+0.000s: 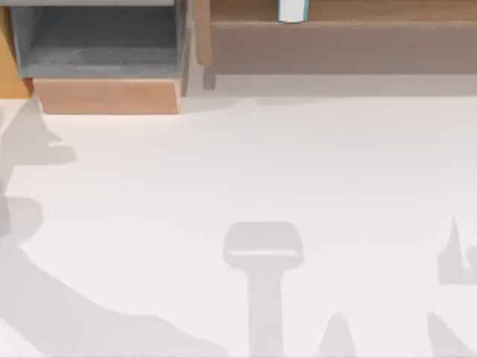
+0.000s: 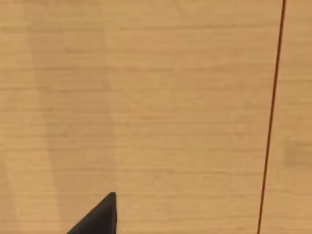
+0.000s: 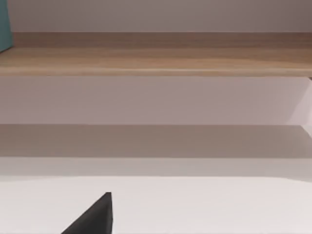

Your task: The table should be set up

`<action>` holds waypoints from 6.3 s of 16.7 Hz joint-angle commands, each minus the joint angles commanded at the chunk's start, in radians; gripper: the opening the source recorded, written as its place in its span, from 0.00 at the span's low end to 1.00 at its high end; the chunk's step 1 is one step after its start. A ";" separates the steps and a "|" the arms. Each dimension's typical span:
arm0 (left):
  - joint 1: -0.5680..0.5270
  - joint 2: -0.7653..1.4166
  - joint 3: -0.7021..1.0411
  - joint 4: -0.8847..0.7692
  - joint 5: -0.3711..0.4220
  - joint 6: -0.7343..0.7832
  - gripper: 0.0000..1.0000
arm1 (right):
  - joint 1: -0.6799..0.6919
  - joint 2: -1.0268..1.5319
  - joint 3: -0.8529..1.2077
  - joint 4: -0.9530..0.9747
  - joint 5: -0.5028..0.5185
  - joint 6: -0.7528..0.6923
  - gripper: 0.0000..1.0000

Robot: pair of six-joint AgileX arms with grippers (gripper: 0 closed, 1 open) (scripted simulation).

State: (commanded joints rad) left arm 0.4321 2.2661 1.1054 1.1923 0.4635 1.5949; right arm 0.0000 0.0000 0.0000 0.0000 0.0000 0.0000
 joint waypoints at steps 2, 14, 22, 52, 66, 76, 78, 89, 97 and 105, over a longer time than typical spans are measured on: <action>0.010 -0.018 -0.037 0.020 0.007 0.000 1.00 | 0.000 0.000 0.000 0.000 0.000 0.000 1.00; -0.259 -0.157 -0.114 0.003 -0.121 -0.194 1.00 | 0.000 0.000 0.000 0.000 0.000 0.000 1.00; -0.830 -0.268 -0.116 -0.151 -0.505 -0.716 1.00 | 0.000 0.000 0.000 0.000 0.000 0.000 1.00; -1.160 0.116 0.718 -0.610 -1.147 -1.584 1.00 | 0.000 0.000 0.000 0.000 0.000 0.000 1.00; -1.160 0.116 0.718 -0.610 -1.147 -1.584 0.02 | 0.000 0.000 0.000 0.000 0.000 0.000 1.00; -1.166 0.111 0.715 -0.609 -1.149 -1.583 0.00 | 0.000 0.000 0.000 0.000 0.000 0.000 1.00; -1.178 0.077 0.678 -0.598 -1.161 -1.582 0.00 | 0.000 0.000 0.000 0.000 0.000 0.000 1.00; -1.214 -0.025 0.541 -0.569 -1.195 -1.575 0.00 | 0.000 0.000 0.000 0.000 0.000 0.000 1.00; -1.413 -0.226 0.323 -0.602 -1.028 -1.496 0.00 | 0.000 0.000 0.000 0.000 0.000 0.000 1.00; -1.501 -0.467 -0.046 -0.618 -0.822 -1.200 0.00 | 0.000 0.000 0.000 0.000 0.000 0.000 1.00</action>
State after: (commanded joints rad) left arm -1.0688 1.7990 1.0592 0.5742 -0.3586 0.3951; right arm 0.0000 0.0000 0.0000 0.0000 0.0000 0.0000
